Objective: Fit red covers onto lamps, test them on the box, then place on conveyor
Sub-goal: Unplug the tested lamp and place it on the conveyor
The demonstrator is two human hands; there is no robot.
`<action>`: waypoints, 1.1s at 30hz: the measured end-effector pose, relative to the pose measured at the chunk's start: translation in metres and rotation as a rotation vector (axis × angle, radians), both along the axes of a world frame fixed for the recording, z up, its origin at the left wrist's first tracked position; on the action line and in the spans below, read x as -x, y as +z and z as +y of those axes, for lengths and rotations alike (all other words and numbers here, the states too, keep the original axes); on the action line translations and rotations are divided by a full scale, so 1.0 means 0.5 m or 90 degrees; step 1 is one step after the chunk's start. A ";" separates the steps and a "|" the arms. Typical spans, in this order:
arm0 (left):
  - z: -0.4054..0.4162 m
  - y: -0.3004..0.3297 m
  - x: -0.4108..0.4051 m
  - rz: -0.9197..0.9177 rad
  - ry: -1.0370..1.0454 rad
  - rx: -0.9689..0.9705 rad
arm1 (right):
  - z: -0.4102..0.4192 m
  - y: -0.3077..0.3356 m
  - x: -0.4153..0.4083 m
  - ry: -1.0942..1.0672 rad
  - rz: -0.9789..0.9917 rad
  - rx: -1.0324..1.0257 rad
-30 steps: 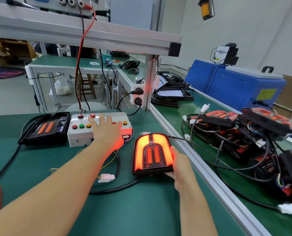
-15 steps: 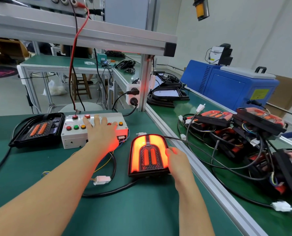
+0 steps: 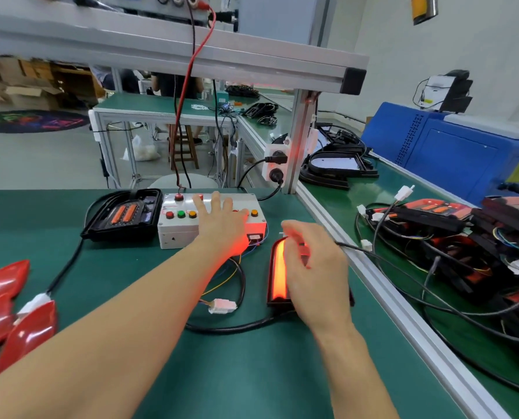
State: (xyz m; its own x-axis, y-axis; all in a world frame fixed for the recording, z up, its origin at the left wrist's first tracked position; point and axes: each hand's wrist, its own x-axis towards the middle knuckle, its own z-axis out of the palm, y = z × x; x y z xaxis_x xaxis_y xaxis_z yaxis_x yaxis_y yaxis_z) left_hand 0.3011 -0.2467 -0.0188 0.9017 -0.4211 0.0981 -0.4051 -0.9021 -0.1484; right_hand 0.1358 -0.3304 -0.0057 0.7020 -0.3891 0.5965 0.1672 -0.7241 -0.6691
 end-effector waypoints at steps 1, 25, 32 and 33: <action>0.003 0.002 -0.001 0.010 -0.004 0.003 | 0.023 -0.005 -0.006 0.064 0.010 0.036; 0.153 0.043 0.178 -0.103 -0.183 0.557 | 0.091 -0.098 -0.021 0.228 0.230 0.195; 0.243 -0.040 0.251 -0.058 -0.236 0.521 | 0.094 -0.086 -0.023 0.238 0.148 0.046; 0.242 -0.044 0.249 -0.069 -0.248 0.508 | 0.093 -0.088 -0.023 0.238 0.145 0.039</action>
State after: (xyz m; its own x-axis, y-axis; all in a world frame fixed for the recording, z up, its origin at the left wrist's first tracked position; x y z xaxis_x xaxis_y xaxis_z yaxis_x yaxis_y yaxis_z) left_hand 0.1768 -0.1255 -0.0409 0.6782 -0.4649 0.5692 -0.7242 -0.5545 0.4100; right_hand 0.1473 -0.2839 -0.0496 0.9042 -0.0520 0.4240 0.2783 -0.6813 -0.6770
